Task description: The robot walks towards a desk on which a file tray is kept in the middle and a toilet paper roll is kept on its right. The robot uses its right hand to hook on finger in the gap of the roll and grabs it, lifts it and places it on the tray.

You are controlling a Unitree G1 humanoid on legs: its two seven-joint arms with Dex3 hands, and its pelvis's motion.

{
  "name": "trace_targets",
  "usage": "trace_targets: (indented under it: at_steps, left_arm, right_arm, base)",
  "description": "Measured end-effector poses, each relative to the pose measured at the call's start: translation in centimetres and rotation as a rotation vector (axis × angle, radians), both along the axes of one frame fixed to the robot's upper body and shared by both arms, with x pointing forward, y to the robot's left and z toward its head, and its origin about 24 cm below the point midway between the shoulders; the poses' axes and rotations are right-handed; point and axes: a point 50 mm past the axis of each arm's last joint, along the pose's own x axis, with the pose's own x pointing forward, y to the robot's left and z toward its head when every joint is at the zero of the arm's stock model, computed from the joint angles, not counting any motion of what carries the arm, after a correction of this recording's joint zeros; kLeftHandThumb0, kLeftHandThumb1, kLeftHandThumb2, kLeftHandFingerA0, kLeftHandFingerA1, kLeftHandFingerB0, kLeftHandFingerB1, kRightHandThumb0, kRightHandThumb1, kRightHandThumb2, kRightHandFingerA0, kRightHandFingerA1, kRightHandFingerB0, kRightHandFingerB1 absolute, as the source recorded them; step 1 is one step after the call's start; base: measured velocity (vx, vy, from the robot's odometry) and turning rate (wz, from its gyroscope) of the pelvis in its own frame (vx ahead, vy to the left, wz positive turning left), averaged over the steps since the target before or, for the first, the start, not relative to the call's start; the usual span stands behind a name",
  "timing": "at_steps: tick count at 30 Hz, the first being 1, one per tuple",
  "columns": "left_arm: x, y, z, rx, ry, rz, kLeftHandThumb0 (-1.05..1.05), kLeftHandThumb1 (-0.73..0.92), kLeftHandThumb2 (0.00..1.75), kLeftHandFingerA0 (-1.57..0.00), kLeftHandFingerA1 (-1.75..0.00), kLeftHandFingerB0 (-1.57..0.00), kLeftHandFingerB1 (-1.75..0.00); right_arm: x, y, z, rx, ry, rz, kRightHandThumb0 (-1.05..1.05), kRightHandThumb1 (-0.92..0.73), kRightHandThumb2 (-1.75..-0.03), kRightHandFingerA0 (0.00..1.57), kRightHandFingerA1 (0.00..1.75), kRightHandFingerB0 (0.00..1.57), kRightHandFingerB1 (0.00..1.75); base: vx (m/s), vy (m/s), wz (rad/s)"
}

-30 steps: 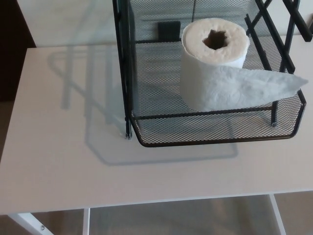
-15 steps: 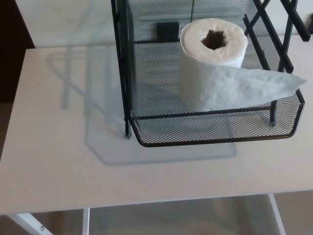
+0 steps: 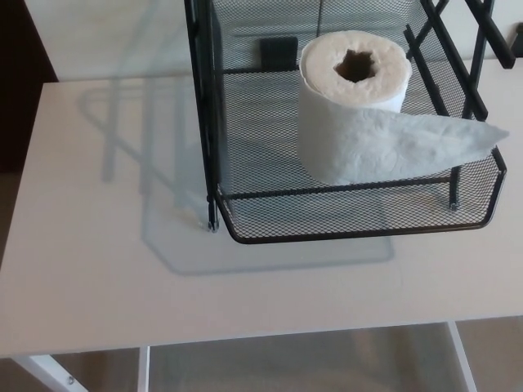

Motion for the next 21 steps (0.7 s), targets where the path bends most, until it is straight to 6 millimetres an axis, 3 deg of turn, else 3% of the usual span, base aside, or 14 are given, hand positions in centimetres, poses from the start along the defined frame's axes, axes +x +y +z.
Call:
trace_targets:
  at_steps: [1,7,8,9,10,11,12,15,17,18,21]
  left_arm:
    - [0.0,0.0,0.0,0.003,0.004,-0.003,-0.56,0.92,0.67,-0.26,-0.54,-0.29,-0.47]
    - [0.5,0.1,0.0,0.004,0.001,0.010,-0.58,0.90,0.67,-0.34,-0.60,-0.33,-0.50]
    - [0.5,0.1,0.0,0.004,-0.001,0.013,-0.60,0.73,1.09,-0.31,-0.62,-0.25,-0.56]
    - [0.5,0.1,0.0,0.006,-0.002,0.016,-0.60,0.73,1.09,-0.31,-0.62,-0.25,-0.56]
    - [0.5,0.1,0.0,0.010,0.001,0.013,-0.58,0.92,0.67,-0.29,-0.58,-0.31,-0.49]
    - [0.4,0.1,0.0,0.010,0.002,0.013,-0.58,0.92,0.67,-0.29,-0.58,-0.31,-0.49]
    - [0.3,0.1,0.0,0.011,0.005,0.013,-0.58,0.92,0.67,-0.26,-0.55,-0.31,-0.48]
    - [0.2,0.1,-0.1,0.013,0.015,0.004,-0.57,0.92,0.67,-0.23,-0.55,-0.27,-0.47]
    - [0.2,0.1,0.0,0.015,0.011,-0.003,-0.57,0.92,0.67,-0.27,-0.55,-0.27,-0.47]
    - [0.3,0.1,0.0,0.016,0.007,-0.008,-0.58,0.92,0.67,-0.26,-0.55,-0.28,-0.46]
    - [0.7,0.0,0.2,0.021,-0.008,-0.021,-0.57,0.92,0.68,-0.27,-0.55,-0.29,-0.46]
  right_arm:
    - [-0.1,0.2,-0.3,0.020,-0.009,-0.013,-0.79,-0.66,-0.61,0.27,0.61,0.43,0.35]
    - [0.3,1.1,-1.2,0.080,-0.033,0.024,-0.82,-0.62,-0.60,0.17,0.66,0.32,0.38]
    - [0.3,1.2,-1.3,0.086,-0.035,0.031,-0.82,-0.62,-0.60,0.15,0.65,0.30,0.37]
    - [0.3,1.3,-1.4,0.092,-0.033,0.038,-0.82,-0.62,-0.60,0.15,0.65,0.30,0.37]
    - [0.2,1.4,-1.5,0.095,-0.030,0.045,-0.84,-0.63,-0.60,0.13,0.65,0.28,0.37]
    - [0.2,1.4,-1.5,0.096,-0.029,0.049,-0.84,-0.63,-0.60,0.13,0.65,0.28,0.37]
    - [0.0,1.5,-1.6,0.100,-0.022,0.059,-0.85,-0.49,-0.89,0.09,0.63,0.21,0.46]
    - [-0.3,1.6,-1.7,0.093,0.009,0.091,-0.92,-0.56,-0.95,0.04,0.56,0.17,0.46]
    - [-0.4,1.6,-1.8,0.081,0.027,0.118,-0.89,-0.52,-0.93,0.08,0.61,0.18,0.46]
    - [-0.4,1.6,-1.8,0.077,0.030,0.126,-0.91,-0.66,-0.61,0.08,0.65,0.23,0.38]
    - [-0.1,1.6,-1.7,0.074,0.016,0.134,-0.89,-0.67,-0.61,0.12,0.63,0.24,0.37]
  base:
    - [0.00,0.000,0.00]
    - [0.00,0.000,0.00]
    - [0.00,0.000,0.00]
    - [0.00,0.000,0.00]
    - [0.00,0.000,0.00]
    - [0.00,0.000,0.00]
    - [0.00,0.000,0.00]
    - [0.00,0.000,0.00]
    - [0.00,0.000,0.00]
    - [0.00,0.000,0.00]
    - [0.00,0.000,0.00]
